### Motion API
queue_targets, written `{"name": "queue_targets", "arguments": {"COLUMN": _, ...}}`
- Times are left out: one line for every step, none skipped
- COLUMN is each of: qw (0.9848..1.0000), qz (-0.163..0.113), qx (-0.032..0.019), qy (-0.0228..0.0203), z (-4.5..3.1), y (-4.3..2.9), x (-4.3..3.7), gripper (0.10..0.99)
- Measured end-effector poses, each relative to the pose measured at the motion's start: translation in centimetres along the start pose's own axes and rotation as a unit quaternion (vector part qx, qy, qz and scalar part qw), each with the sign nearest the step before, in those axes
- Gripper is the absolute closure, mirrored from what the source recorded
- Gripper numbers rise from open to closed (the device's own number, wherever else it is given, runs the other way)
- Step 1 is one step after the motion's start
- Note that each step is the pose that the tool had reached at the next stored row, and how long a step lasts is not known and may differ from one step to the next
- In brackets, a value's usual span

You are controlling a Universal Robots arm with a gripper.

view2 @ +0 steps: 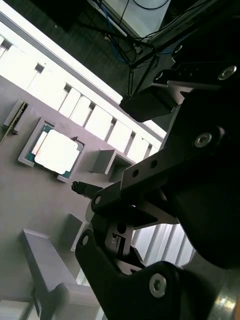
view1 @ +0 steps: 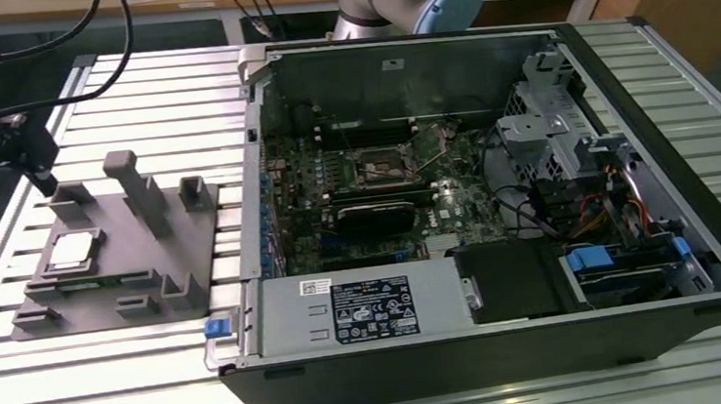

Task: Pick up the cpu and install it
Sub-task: 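Pick up the cpu and move it towards the insertion slot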

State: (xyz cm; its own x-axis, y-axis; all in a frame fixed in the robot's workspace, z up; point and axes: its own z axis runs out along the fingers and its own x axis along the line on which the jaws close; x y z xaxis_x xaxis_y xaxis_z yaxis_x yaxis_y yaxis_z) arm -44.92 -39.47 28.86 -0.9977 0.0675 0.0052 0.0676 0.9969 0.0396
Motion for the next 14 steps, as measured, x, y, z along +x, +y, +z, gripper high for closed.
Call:
{"name": "queue_targets", "arguments": {"qw": 1.0, "qz": 0.0, "qx": 0.0, "qy": 0.0, "z": 0.19, "y": -0.01, "x": 0.0, "gripper": 0.325}}
{"name": "queue_targets", "arguments": {"qw": 1.0, "qz": 0.0, "qx": 0.0, "qy": 0.0, "z": 0.36, "y": -0.02, "x": -0.01, "gripper": 0.325}}
{"name": "queue_targets", "arguments": {"qw": 1.0, "qz": -0.001, "qx": 0.0, "qy": 0.0001, "z": 0.54, "y": -0.02, "x": -0.01, "gripper": 0.325}}
{"name": "queue_targets", "arguments": {"qw": 1.0, "qz": -0.005, "qx": 0.0, "qy": 0.0002, "z": 0.74, "y": -0.03, "x": -0.01, "gripper": 0.325}}
{"name": "queue_targets", "arguments": {"qw": 1.0, "qz": -0.009, "qx": 0.0, "qy": 0.0003, "z": 0.91, "y": -0.04, "x": -0.01, "gripper": 0.325}}
{"name": "queue_targets", "arguments": {"qw": 0.9999, "qz": -0.013, "qx": 0.0001, "qy": 0.0005, "z": 1.1, "y": -0.06, "x": -0.01, "gripper": 0.325}}
{"name": "queue_targets", "arguments": {"qw": 0.9999, "qz": -0.013, "qx": 0.0001, "qy": 0.0005, "z": 1.28, "y": -0.09, "x": -0.01, "gripper": 0.325}}
{"name": "queue_targets", "arguments": {"qw": 0.9999, "qz": -0.014, "qx": 0.0001, "qy": 0.0005, "z": 1.46, "y": -0.11, "x": -0.01, "gripper": 0.325}}
{"name": "queue_targets", "arguments": {"qw": 0.9999, "qz": -0.013, "qx": 0.0001, "qy": 0.0005, "z": 1.64, "y": -0.15, "x": -0.02, "gripper": 0.325}}
{"name": "queue_targets", "arguments": {"qw": 0.9999, "qz": -0.013, "qx": 0.0001, "qy": 0.0006, "z": 1.81, "y": -0.24, "x": -0.03, "gripper": 0.325}}
{"name": "queue_targets", "arguments": {"qw": 0.9999, "qz": -0.013, "qx": 0.0001, "qy": 0.0005, "z": 1.98, "y": -0.36, "x": -0.03, "gripper": 0.325}}
{"name": "queue_targets", "arguments": {"qw": 0.9999, "qz": -0.013, "qx": 0.0001, "qy": 0.0005, "z": 2.16, "y": -0.47, "x": -0.04, "gripper": 0.325}}
{"name": "queue_targets", "arguments": {"qw": 0.9999, "qz": -0.013, "qx": 0.0001, "qy": 0.0006, "z": 2.33, "y": -0.58, "x": -0.05, "gripper": 0.325}}
{"name": "queue_targets", "arguments": {"qw": 0.9999, "qz": -0.013, "qx": 0.0001, "qy": 0.0006, "z": 2.52, "y": -0.69, "x": -0.06, "gripper": 0.325}}
